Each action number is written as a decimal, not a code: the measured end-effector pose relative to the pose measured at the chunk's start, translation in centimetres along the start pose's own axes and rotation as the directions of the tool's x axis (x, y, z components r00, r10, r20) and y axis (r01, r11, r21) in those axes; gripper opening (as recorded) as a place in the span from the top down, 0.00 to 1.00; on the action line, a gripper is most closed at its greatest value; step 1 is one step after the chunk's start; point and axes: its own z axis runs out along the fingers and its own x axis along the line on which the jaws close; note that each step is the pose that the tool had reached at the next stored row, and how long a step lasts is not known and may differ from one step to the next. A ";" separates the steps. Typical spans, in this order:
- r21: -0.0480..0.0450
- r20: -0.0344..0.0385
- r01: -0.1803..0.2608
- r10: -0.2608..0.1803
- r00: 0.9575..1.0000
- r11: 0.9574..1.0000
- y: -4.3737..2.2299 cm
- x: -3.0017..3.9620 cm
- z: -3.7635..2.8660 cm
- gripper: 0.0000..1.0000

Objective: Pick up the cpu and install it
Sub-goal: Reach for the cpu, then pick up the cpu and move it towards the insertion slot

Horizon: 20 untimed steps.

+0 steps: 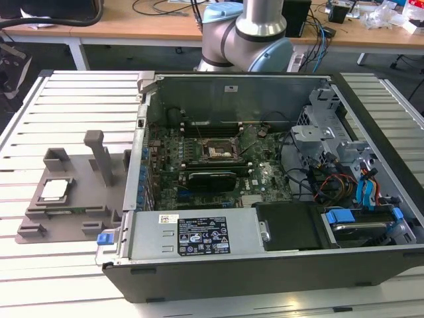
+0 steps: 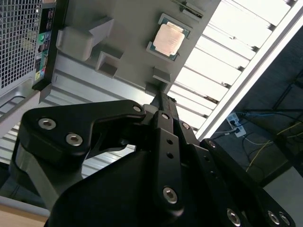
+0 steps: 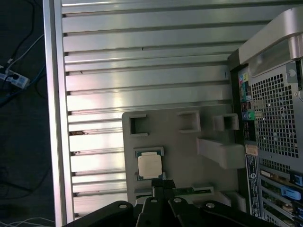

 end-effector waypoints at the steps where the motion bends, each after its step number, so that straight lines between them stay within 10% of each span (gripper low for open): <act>1: 0.000 0.000 0.000 0.000 1.000 1.000 -0.01 0.06 0.00 0.89; 15: 0.000 0.000 0.000 0.000 1.000 1.000 -0.01 0.15 0.00 0.89; 20: 0.000 0.000 0.000 0.000 1.000 1.000 -0.01 0.17 0.01 0.46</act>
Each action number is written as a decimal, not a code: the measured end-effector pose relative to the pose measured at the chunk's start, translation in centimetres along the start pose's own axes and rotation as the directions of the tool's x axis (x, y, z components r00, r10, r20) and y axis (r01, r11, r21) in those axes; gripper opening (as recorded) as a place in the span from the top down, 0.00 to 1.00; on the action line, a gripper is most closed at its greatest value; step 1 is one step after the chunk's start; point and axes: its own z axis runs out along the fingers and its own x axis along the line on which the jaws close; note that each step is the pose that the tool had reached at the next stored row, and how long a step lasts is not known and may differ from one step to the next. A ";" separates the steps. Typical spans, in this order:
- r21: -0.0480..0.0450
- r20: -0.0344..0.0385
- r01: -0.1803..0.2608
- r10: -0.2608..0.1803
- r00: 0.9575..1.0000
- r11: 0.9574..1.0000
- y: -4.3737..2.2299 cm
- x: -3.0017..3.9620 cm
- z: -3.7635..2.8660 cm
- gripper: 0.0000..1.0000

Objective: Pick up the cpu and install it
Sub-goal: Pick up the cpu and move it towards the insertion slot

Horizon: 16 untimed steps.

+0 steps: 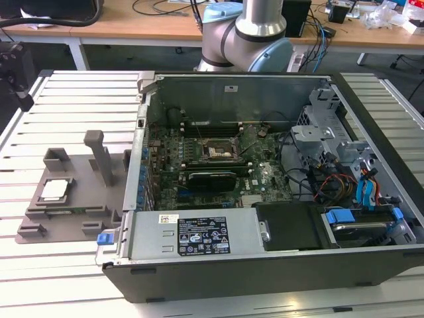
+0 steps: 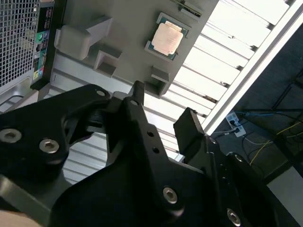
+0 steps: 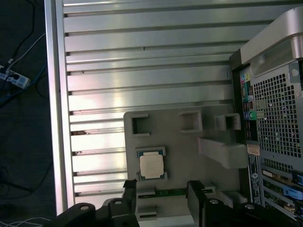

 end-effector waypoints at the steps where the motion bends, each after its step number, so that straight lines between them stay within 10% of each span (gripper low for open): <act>1: 0.000 0.000 0.000 0.000 1.000 1.000 0.00 0.00 0.00 0.40; 6: 0.000 0.000 0.000 0.000 1.000 1.000 0.00 0.02 0.00 0.10; 9: 0.001 0.000 0.001 -0.001 1.000 1.000 0.00 0.03 0.00 0.10; 11: 0.026 0.001 0.012 -0.012 1.000 1.000 -0.01 0.03 0.00 0.10; 16: 0.026 0.001 0.013 -0.013 1.000 1.000 0.00 0.03 0.00 0.11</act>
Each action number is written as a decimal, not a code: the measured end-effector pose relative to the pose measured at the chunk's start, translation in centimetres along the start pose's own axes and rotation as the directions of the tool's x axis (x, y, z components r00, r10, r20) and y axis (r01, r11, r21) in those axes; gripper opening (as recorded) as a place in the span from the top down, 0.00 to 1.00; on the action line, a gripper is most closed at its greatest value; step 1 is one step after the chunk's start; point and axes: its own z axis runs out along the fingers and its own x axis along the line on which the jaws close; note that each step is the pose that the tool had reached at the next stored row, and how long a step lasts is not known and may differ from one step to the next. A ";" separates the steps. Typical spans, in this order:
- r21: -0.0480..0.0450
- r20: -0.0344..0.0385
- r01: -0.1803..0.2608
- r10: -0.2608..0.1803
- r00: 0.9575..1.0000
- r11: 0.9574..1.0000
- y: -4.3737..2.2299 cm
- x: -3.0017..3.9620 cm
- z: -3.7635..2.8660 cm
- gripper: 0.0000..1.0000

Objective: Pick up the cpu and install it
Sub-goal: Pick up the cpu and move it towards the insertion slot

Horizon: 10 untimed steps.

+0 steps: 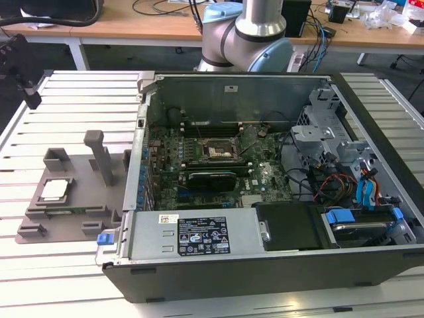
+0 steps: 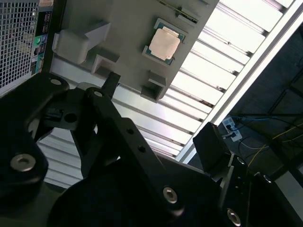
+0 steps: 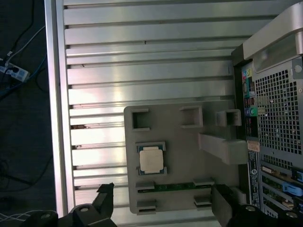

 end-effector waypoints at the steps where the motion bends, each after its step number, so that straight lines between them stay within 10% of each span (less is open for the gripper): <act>1: 0.000 0.000 0.000 0.000 1.000 1.000 0.00 0.00 0.00 0.18; 3: 0.000 0.000 0.000 0.000 1.000 1.000 0.00 0.00 0.00 0.31; 10: 0.000 0.000 0.001 -0.001 1.000 1.000 0.00 0.01 0.21 0.31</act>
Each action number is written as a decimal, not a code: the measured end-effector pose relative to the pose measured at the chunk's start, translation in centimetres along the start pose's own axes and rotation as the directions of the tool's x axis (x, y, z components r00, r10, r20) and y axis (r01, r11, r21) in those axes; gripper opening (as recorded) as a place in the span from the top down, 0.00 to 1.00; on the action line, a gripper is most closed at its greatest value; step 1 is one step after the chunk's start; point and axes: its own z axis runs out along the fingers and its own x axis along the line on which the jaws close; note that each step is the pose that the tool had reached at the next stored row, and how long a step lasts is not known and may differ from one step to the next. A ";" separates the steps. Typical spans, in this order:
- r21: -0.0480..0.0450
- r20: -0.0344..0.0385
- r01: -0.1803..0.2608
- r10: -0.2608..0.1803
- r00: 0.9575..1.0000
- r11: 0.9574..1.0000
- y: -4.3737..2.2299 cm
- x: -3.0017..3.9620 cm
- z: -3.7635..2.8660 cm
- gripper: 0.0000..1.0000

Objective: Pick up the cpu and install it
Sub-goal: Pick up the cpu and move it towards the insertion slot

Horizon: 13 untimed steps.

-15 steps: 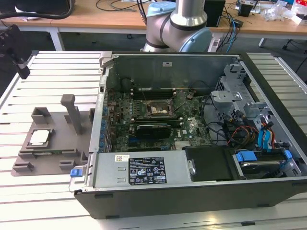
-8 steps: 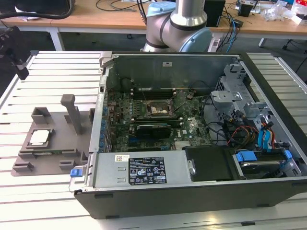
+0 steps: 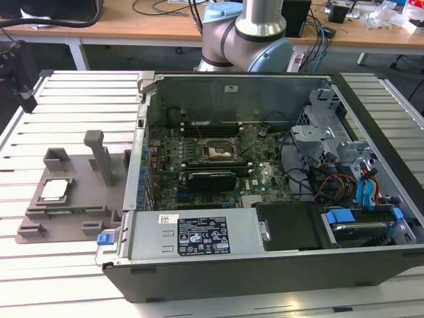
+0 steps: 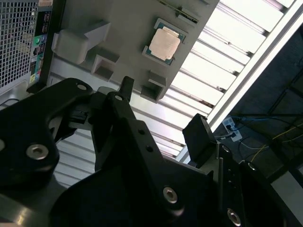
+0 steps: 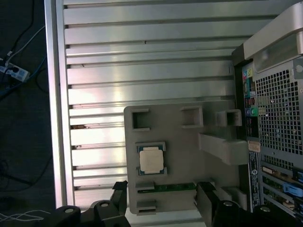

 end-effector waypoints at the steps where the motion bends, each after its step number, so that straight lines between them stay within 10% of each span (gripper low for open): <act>1: 0.000 0.000 0.000 0.000 1.000 1.000 0.00 0.00 0.04 0.31; 13: 0.000 0.000 0.000 0.000 1.000 1.000 -0.01 0.01 0.52 0.31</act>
